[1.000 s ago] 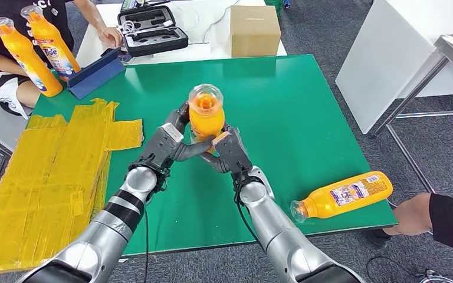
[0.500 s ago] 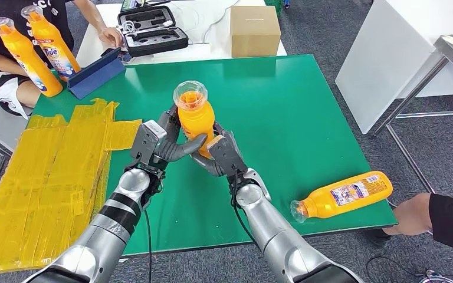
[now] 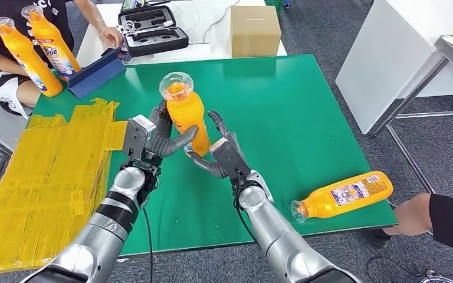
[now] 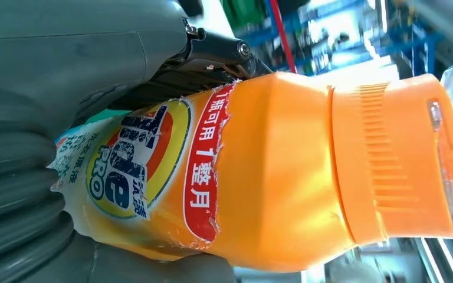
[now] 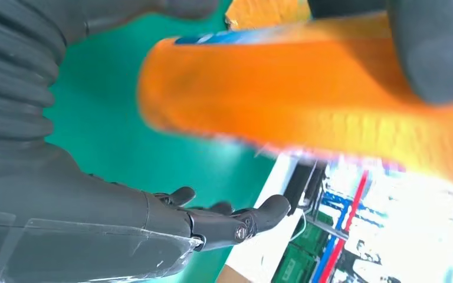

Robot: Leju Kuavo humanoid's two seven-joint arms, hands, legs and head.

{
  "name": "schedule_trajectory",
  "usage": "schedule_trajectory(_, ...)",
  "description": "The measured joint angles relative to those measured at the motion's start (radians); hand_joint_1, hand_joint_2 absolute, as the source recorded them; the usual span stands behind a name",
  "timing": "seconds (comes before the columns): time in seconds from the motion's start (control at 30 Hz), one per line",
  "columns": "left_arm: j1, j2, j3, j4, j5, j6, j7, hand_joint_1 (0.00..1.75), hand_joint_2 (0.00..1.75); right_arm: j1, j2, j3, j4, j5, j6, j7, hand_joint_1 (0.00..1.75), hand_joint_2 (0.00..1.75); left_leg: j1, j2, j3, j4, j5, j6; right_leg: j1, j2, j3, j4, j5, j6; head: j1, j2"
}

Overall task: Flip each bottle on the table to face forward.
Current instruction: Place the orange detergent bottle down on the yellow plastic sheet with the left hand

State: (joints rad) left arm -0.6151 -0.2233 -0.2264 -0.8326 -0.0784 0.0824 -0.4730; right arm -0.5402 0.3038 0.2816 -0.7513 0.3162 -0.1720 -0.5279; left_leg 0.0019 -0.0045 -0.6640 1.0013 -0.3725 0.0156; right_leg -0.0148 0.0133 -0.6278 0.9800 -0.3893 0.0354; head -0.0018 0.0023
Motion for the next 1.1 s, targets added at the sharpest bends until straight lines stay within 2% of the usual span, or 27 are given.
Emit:
schedule_trajectory(0.1, 0.000, 0.007, 0.008, -0.001, -0.022, 0.032, -0.002, 1.75, 1.75, 0.015, -0.007, 0.000, -0.030, -0.004, 0.002, -0.002, 0.00, 1.75, 0.000, 0.000, 0.000, 0.000, 0.000, 0.000, 0.000, 0.000, 0.000, 0.000, 0.000, 0.000, 0.000, 0.000)
schedule_trajectory(0.17, -0.001, 0.013, 0.008, -0.005, -0.099, 0.128, 0.002, 1.75, 1.75, 0.031, -0.012, 0.000, -0.062, -0.011, 0.006, -0.002, 0.00, 0.87, 0.000, 0.000, 0.000, 0.000, 0.000, 0.000, 0.000, 0.000, 0.000, 0.000, 0.000, 0.000, 0.000, 0.000)
schedule_trajectory(0.23, -0.006, 0.027, 0.006, -0.008, -0.243, 0.279, 0.030, 1.75, 1.75, 0.058, -0.018, 0.000, -0.110, -0.019, 0.012, -0.001, 0.00, 0.00, 0.000, 0.000, 0.000, 0.000, 0.000, 0.000, 0.000, 0.000, 0.000, 0.000, 0.000, 0.000, 0.000, 0.000)
schedule_trajectory(0.3, -0.017, 0.053, 0.002, -0.007, -0.420, 0.420, 0.088, 1.75, 1.75, 0.088, -0.029, 0.000, -0.172, -0.025, 0.021, 0.005, 0.00, 0.00, 0.000, 0.000, 0.000, 0.000, 0.000, 0.000, 0.000, 0.000, 0.000, 0.000, 0.000, 0.000, 0.000, 0.000)
schedule_trajectory(0.37, -0.034, 0.081, -0.002, 0.002, -0.580, 0.500, 0.158, 1.75, 1.75, 0.118, -0.041, 0.000, -0.238, -0.029, 0.032, 0.019, 0.00, 0.00, 0.000, 0.000, 0.000, 0.000, 0.000, 0.000, 0.000, 0.000, 0.000, 0.000, 0.000, 0.000, 0.000, 0.000)
schedule_trajectory(0.5, -0.094, 0.156, -0.002, 0.071, -0.855, 0.493, 0.312, 1.75, 1.75, 0.172, -0.075, 0.000, -0.359, -0.037, 0.057, 0.063, 0.00, 1.75, 0.001, 0.001, 0.000, 0.000, 0.000, 0.000, 0.001, 0.001, -0.001, 0.000, 0.000, 0.000, 0.000, 0.000)
schedule_trajectory(0.67, -0.172, 0.269, -0.013, 0.214, -1.195, 0.438, 0.554, 1.75, 1.75, 0.226, -0.139, -0.008, -0.485, -0.063, 0.080, 0.101, 0.00, 1.75, 0.000, 0.002, 0.001, 0.000, 0.000, 0.000, 0.000, 0.002, -0.001, 0.000, 0.000, 0.000, 0.000, 0.000)
schedule_trajectory(0.77, -0.188, 0.325, -0.025, 0.290, -1.310, 0.390, 0.651, 1.75, 1.75, 0.254, -0.168, -0.025, -0.543, -0.074, 0.081, 0.105, 0.00, 1.75, 0.000, 0.002, 0.001, 0.000, 0.000, -0.001, 0.000, 0.003, -0.001, 0.000, 0.000, 0.000, 0.000, 0.000)
schedule_trajectory(0.93, -0.186, 0.398, -0.031, 0.389, -1.351, 0.350, 0.688, 1.75, 1.75, 0.288, -0.199, -0.048, -0.604, -0.084, 0.084, 0.106, 0.00, 1.75, 0.001, 0.002, 0.000, 0.000, 0.000, -0.001, 0.000, 0.002, -0.001, 0.000, 0.000, -0.001, 0.000, 0.000)
schedule_trajectory(1.1, -0.167, 0.441, -0.009, 0.456, -1.353, 0.269, 0.706, 1.75, 1.75, 0.307, -0.212, -0.054, -0.628, -0.088, 0.084, 0.106, 0.00, 1.75, 0.001, 0.002, 0.000, 0.000, 0.000, -0.001, 0.000, 0.002, -0.001, 0.000, 0.000, -0.001, 0.000, 0.000)
